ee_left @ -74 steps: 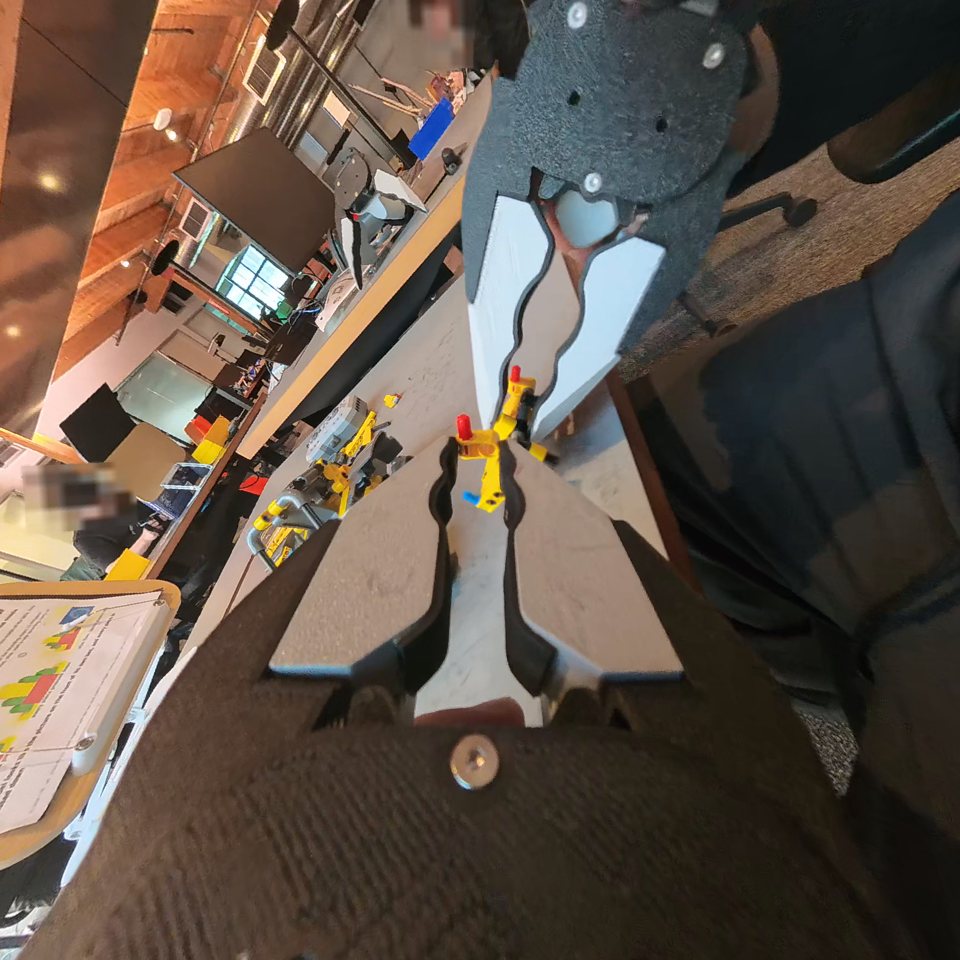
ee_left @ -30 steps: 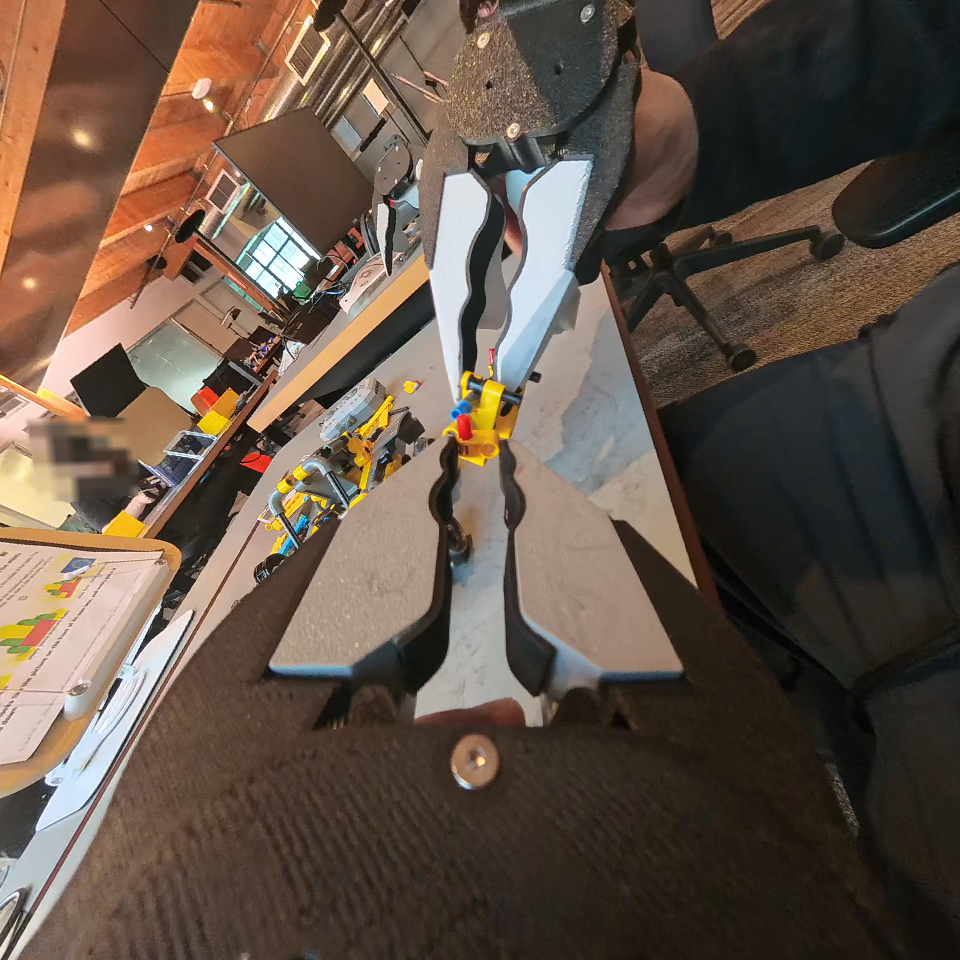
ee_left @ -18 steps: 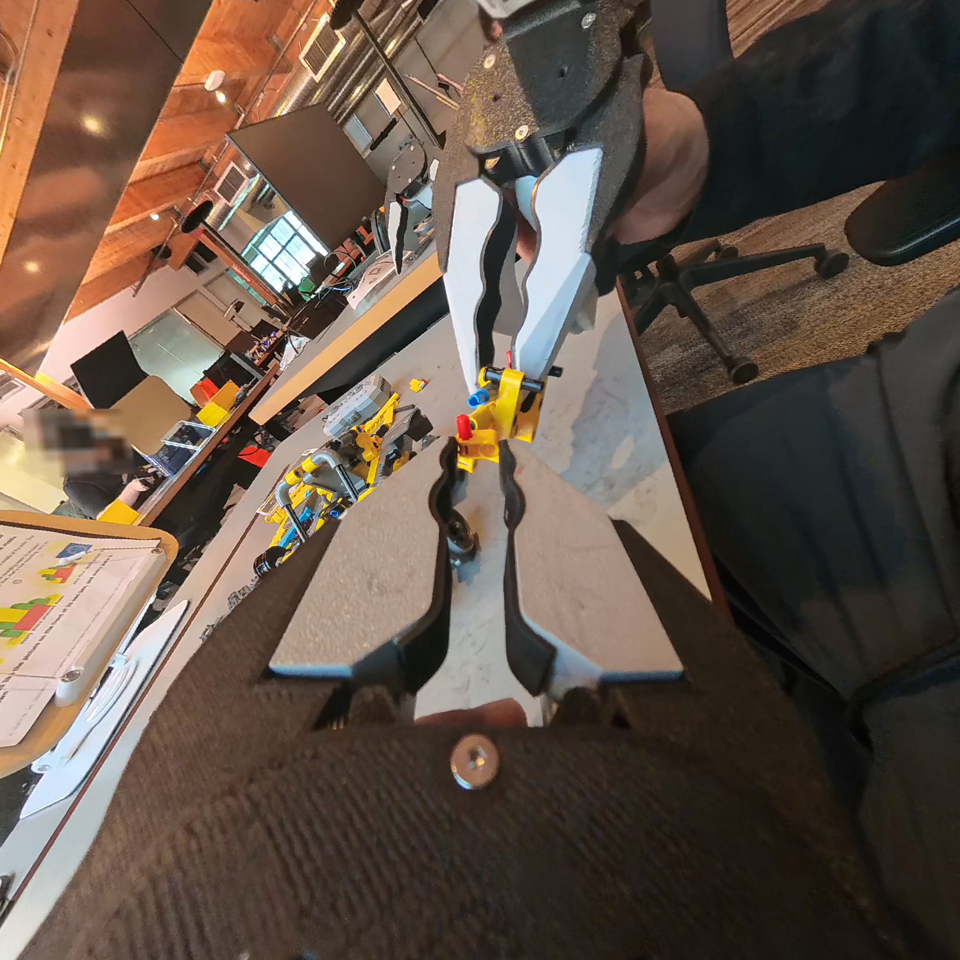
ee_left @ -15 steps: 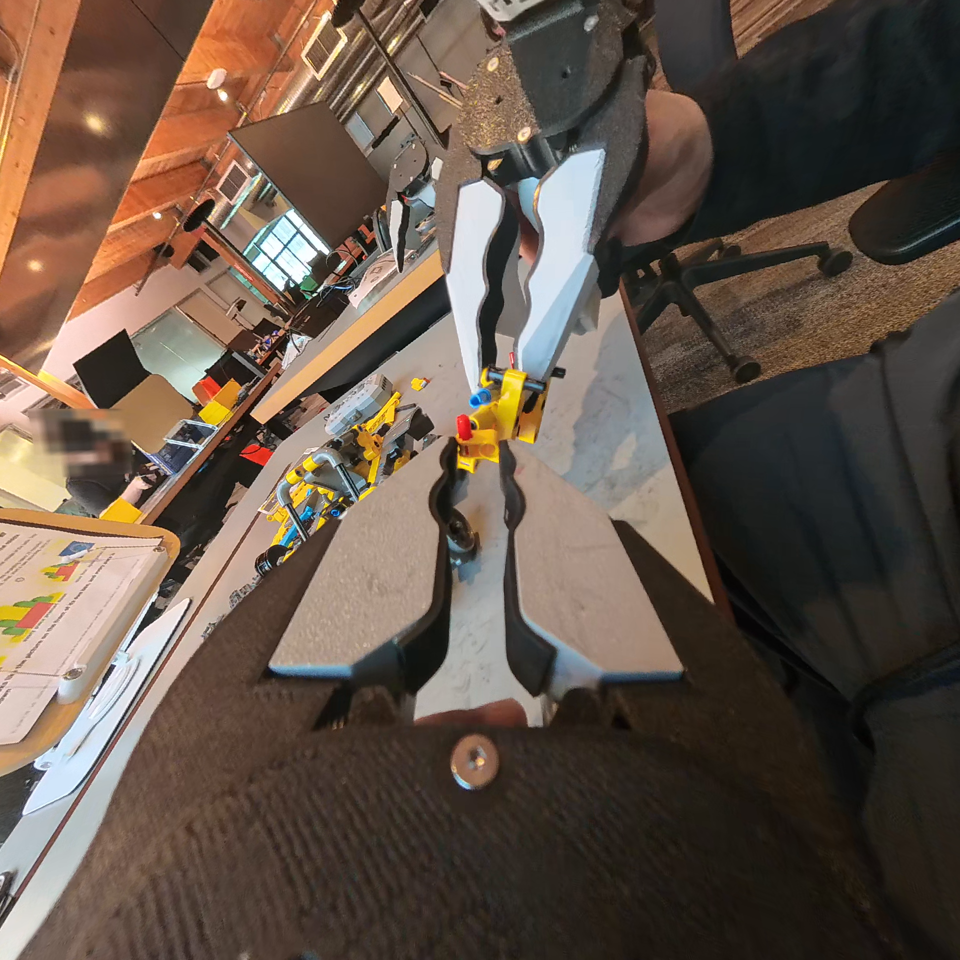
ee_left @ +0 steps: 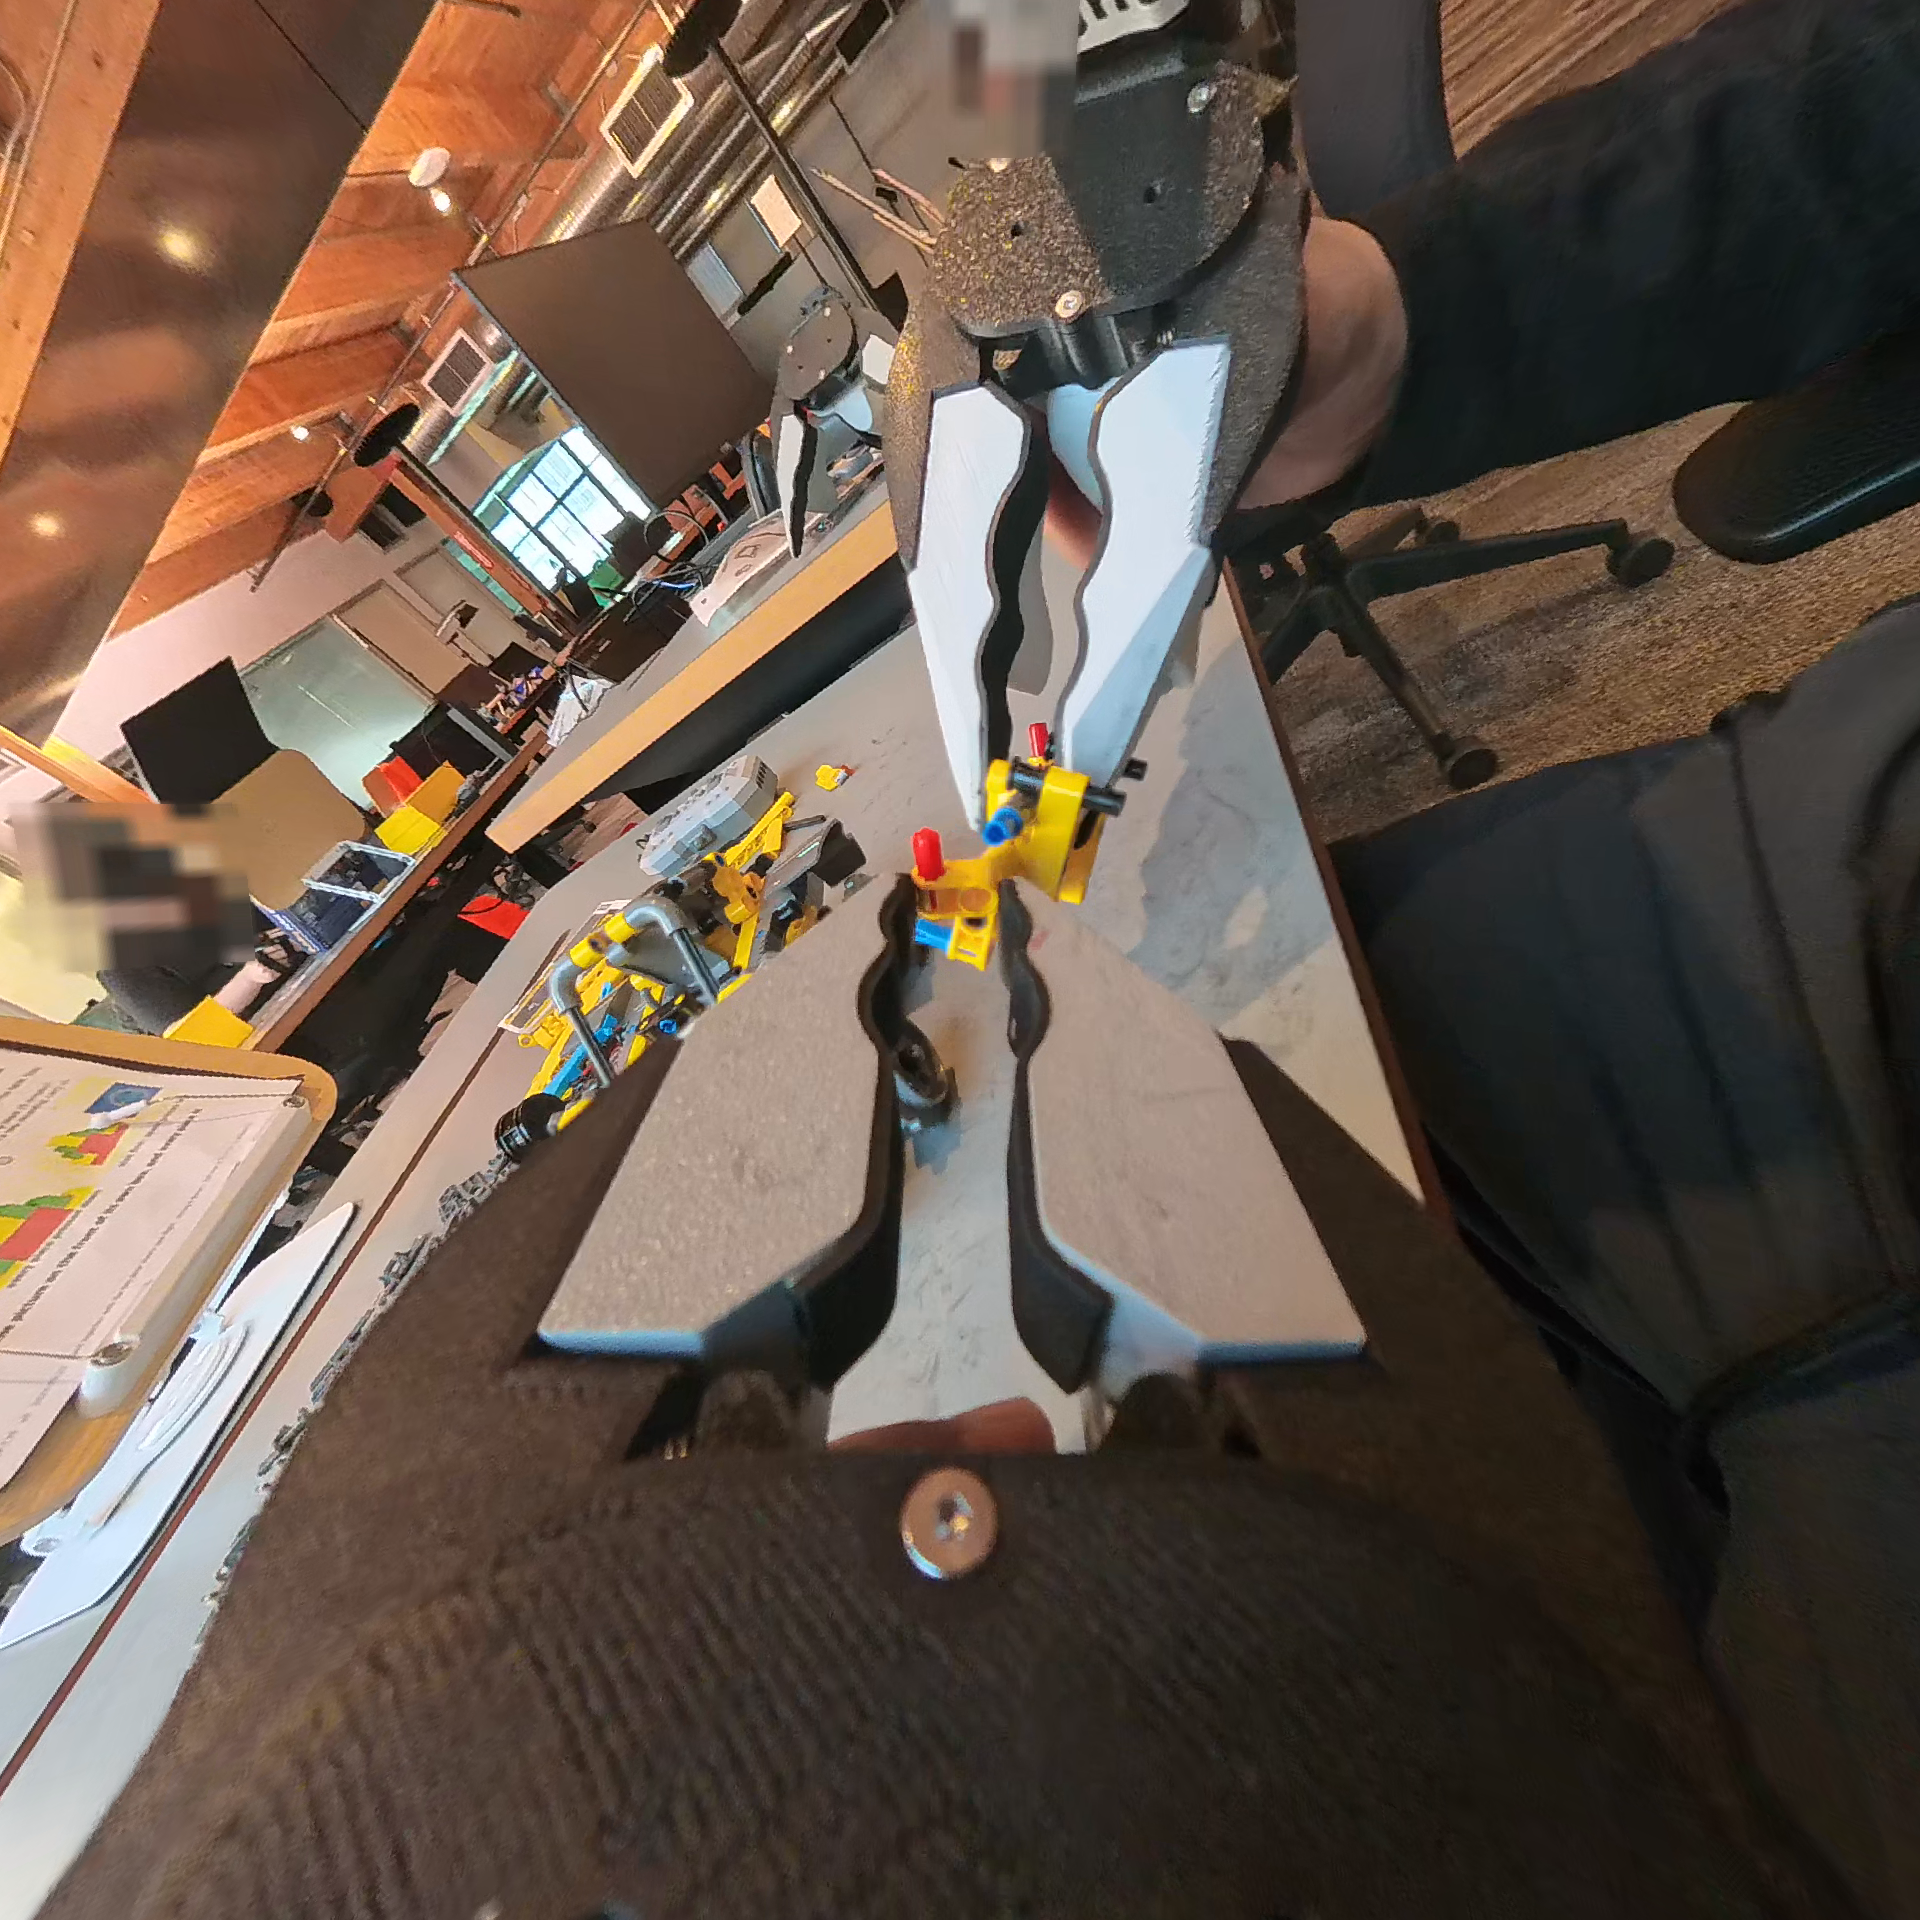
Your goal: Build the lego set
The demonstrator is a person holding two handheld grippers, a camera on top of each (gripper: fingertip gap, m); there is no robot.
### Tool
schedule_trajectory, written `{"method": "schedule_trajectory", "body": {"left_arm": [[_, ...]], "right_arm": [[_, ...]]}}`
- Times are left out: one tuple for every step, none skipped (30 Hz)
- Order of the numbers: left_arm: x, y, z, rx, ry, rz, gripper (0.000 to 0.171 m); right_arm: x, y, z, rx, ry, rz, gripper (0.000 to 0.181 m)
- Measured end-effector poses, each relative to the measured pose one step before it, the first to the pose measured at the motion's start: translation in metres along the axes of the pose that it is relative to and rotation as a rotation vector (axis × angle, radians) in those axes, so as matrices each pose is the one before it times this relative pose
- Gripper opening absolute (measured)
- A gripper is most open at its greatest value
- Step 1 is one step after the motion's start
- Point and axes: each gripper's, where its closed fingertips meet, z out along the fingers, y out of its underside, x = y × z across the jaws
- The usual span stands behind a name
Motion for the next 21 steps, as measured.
{"method": "schedule_trajectory", "body": {"left_arm": [[-0.00073,0.00112,-0.00067,-0.00210,0.0020,-0.0003,0.012],[-0.00076,0.00057,-0.00098,0.00164,0.0035,-0.0020,0.012],[-0.00071,0.00023,-0.00114,0.00440,0.0047,-0.0053,0.012],[-0.00038,-0.00023,-0.00118,0.00491,0.0042,-0.0058,0.012],[-0.00024,-0.00063,-0.00097,0.00603,0.0018,-0.0033,0.012],[-0.00011,-0.00067,-0.00068,0.00560,0.0005,-0.0018,0.012],[-0.00014,-0.00049,-0.00024,0.00375,0.0019,-0.0035,0.012],[-0.00024,-0.00061,-0.00008,0.00466,0.0033,-0.0075,0.012],[-0.00042,-0.00067,-0.00007,0.00601,0.0046,-0.0101,0.012],[-0.00013,-0.00061,-0.00017,0.00502,0.0064,-0.0096,0.012],[-0.00002,-0.00032,-0.00016,0.00323,0.0055,-0.0065,0.012],[-0.00048,0.00025,-0.00020,0.00150,0.0009,-0.0008,0.012],[-0.00135,0.00094,-0.00019,-0.00225,-0.0056,0.0048,0.012],[-0.00139,0.00195,0.00007,-0.00763,-0.0059,0.0081,0.012],[-0.00063,0.00219,0.00035,-0.01091,-0.0027,0.0094,0.012],[0.00031,0.00159,0.00070,-0.00863,0.0013,0.0094,0.012],[0.00168,0.00050,0.00079,-0.00361,0.0081,0.0094,0.012],[0.00211,0.00026,0.00095,-0.00364,0.0077,0.0117,0.011],[0.00189,0.00094,0.00110,-0.00772,0.0054,0.0131,0.011],[0.00231,0.00103,0.00124,-0.00975,0.0085,0.0127,0.012],[0.00281,0.00089,0.00100,-0.00859,0.0105,0.0140,0.012]], "right_arm": [[-0.00088,-0.00073,0.00052,-0.0022,-0.0114,-0.0006,0.016],[-0.00053,-0.00095,0.00067,-0.0021,-0.0083,-0.0030,0.016],[-0.00046,-0.00059,0.00080,-0.0055,-0.0077,-0.0061,0.016],[-0.00050,-0.00069,0.00079,-0.0055,-0.0082,-0.0090,0.016],[0.00008,-0.00115,0.00020,-0.0032,-0.0051,-0.0108,0.016],[0.00050,-0.00132,-0.00027,-0.0014,-0.0031,-0.0110,0.016],[0.00058,-0.00097,-0.00044,-0.0030,-0.0048,-0.0090,0.016],[0.00056,-0.00064,-0.00056,-0.0037,-0.0049,-0.0077,0.016],[0.00072,-0.00073,-0.00052,-0.0037,-0.0032,-0.0079,0.016],[0.00141,-0.00008,-0.00022,-0.0073,0.0016,-0.0040,0.016],[0.00281,0.00239,0.00048,-0.0251,0.0067,0.0048,0.016],[0.00199,0.00435,0.00094,-0.0382,0.0020,-0.0007,0.016],[0.00057,0.00289,0.00088,-0.0271,-0.0015,-0.0110,0.016],[0.00066,0.00071,0.00038,-0.0133,0.0061,-0.0160,0.016],[0.00064,0.00040,0.00040,-0.0105,0.0074,-0.0108,0.016],[-0.00048,0.00153,0.00086,-0.0200,-0.0027,-0.0041,0.016],[-0.00030,0.00204,0.00129,-0.0234,-0.0009,-0.0030,0.016],[-0.00022,0.00096,0.00132,-0.0146,0.0013,-0.0045,0.016],[-0.00162,0.00014,0.00114,-0.0090,-0.0068,-0.0064,0.016],[-0.00138,-0.00071,0.00066,-0.0035,-0.0059,-0.0053,0.016],[-0.00120,-0.00099,0.00034,-0.0014,-0.0044,-0.0050,0.016]]}}
